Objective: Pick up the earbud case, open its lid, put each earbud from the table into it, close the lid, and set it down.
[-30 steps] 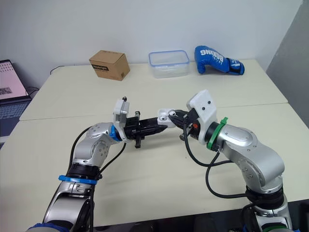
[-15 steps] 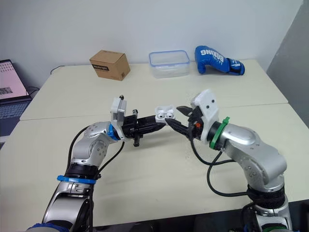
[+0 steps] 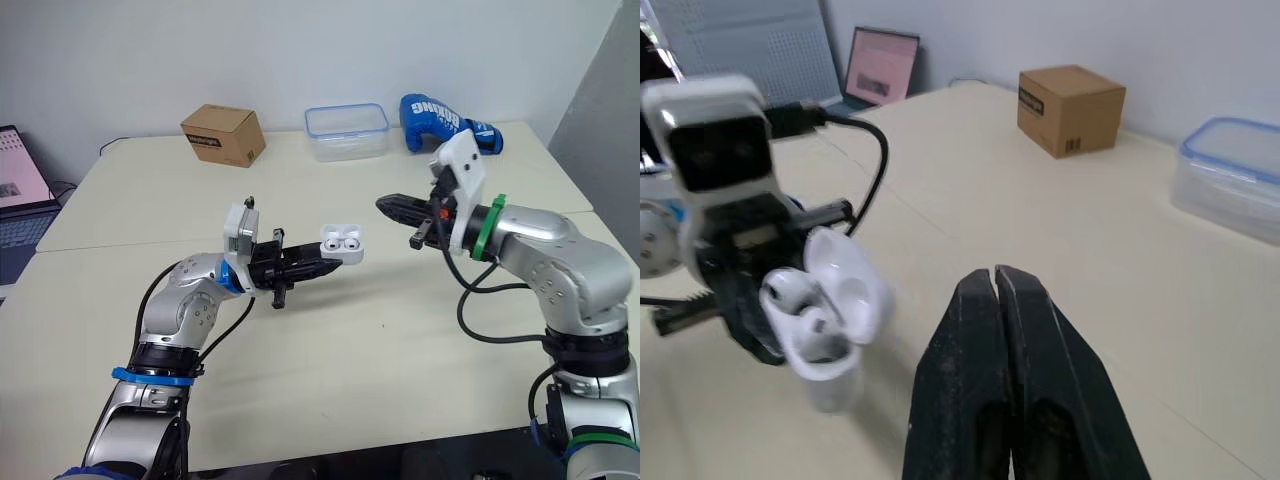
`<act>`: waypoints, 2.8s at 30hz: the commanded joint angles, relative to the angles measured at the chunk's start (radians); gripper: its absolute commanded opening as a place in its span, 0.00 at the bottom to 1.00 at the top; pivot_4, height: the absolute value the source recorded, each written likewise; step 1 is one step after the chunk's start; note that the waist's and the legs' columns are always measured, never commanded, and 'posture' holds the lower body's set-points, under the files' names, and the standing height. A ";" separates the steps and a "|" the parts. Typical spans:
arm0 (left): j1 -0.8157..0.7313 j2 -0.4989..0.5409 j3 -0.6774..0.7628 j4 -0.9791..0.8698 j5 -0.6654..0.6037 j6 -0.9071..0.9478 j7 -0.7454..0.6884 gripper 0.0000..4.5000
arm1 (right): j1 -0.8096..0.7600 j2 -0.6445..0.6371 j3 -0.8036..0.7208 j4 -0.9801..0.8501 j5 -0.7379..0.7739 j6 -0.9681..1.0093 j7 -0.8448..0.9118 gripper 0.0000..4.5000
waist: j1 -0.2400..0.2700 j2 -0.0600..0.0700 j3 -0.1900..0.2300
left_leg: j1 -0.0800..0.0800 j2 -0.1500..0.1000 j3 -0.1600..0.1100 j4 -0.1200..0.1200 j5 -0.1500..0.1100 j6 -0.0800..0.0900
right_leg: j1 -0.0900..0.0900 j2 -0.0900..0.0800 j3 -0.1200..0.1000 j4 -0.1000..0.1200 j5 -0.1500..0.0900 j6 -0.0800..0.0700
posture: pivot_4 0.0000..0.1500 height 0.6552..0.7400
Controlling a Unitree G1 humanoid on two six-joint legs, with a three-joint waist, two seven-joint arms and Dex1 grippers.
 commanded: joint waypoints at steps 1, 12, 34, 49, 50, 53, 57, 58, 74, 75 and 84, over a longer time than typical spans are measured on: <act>0.000 0.011 0.015 -0.054 -0.027 0.011 0.007 0.18 | -0.062 0.000 0.085 0.094 -0.101 -0.117 0.074 0.01 | 0.000 0.000 0.000 | 0.000 0.000 0.000 0.000 0.000 0.000 | 0.000 0.000 0.000 0.000 0.000 0.000 | 1.00 0.89; 0.054 0.026 0.022 -0.120 -0.048 0.047 0.034 0.18 | -0.132 0.083 0.227 0.227 -0.216 -0.249 0.251 0.01 | -0.004 0.000 0.000 | -0.001 0.000 -0.001 0.000 0.000 0.000 | 0.000 0.000 0.000 -0.001 0.000 0.000 | 1.00 0.89; 0.039 0.027 0.012 -0.100 -0.054 0.048 0.049 0.18 | -0.065 0.064 0.177 0.052 -0.191 -0.189 0.269 0.01 | 0.002 0.000 0.000 | -0.001 0.000 -0.001 0.000 0.000 0.000 | 0.000 -0.001 0.000 0.000 0.000 0.000 | 1.00 0.89; 0.039 0.039 0.019 -0.133 -0.061 0.136 0.116 0.18 | -0.057 0.043 0.152 0.094 -0.239 -0.267 0.261 0.01 | 0.002 0.000 0.000 | -0.001 0.000 -0.001 0.000 0.000 0.000 | 0.000 -0.001 0.000 0.000 0.000 0.000 | 1.00 0.89; 0.038 0.046 0.016 -0.141 -0.060 0.169 0.138 0.18 | -0.061 0.029 0.144 0.110 -0.247 -0.279 0.268 0.01 | 0.002 0.000 0.000 | -0.001 0.000 -0.001 0.000 0.000 0.000 | 0.000 -0.001 0.000 0.000 0.000 0.000 | 1.00 0.89; 0.033 0.067 0.003 -0.158 -0.049 0.258 0.199 0.18 | -0.052 -0.018 0.128 0.137 -0.259 -0.311 0.296 0.01 | 0.002 0.000 0.000 | -0.001 0.000 -0.001 0.000 0.000 0.000 | 0.000 -0.001 0.000 0.000 0.000 0.000 | 1.00 0.89; 0.018 0.080 0.014 -0.170 -0.088 0.387 0.253 0.18 | 0.006 -0.093 0.104 0.168 -0.281 -0.383 0.345 0.01 | 0.004 0.000 0.000 | -0.001 -0.001 -0.001 0.000 0.000 0.000 | 0.000 -0.001 -0.001 -0.001 0.000 0.000 | 1.00 0.89; 0.013 0.086 0.011 -0.167 -0.087 0.430 0.275 0.18 | 0.026 -0.108 0.096 0.166 -0.283 -0.398 0.354 0.01 | 0.003 0.000 0.000 | -0.001 -0.001 -0.001 0.000 0.000 0.000 | 0.000 -0.001 0.000 -0.001 0.000 0.000 | 1.00 0.89; -0.167 0.026 -0.033 0.148 -0.047 0.747 0.415 0.18 | 0.154 -0.174 0.023 0.000 -0.218 -0.337 0.369 0.01 | 0.004 -0.001 0.000 | -0.001 -0.001 -0.001 0.001 0.000 0.000 | 0.000 -0.001 0.000 0.000 0.000 0.000 | 1.00 0.89; -0.178 0.019 -0.034 0.173 -0.040 0.744 0.418 0.18 | 0.161 -0.178 0.020 -0.010 -0.214 -0.331 0.370 0.01 | 0.005 -0.001 0.000 | -0.001 -0.001 -0.001 0.001 0.000 0.000 | 0.000 -0.001 0.000 0.000 0.000 0.000 | 1.00 0.89; -0.261 -0.043 -0.060 0.392 0.050 0.734 0.443 0.18 | 0.233 -0.213 -0.001 -0.075 -0.184 -0.290 0.364 0.01 | 0.005 -0.001 0.000 | -0.001 -0.001 0.000 0.001 0.000 0.000 | 0.000 -0.001 0.000 0.000 0.000 0.000 | 1.00 0.89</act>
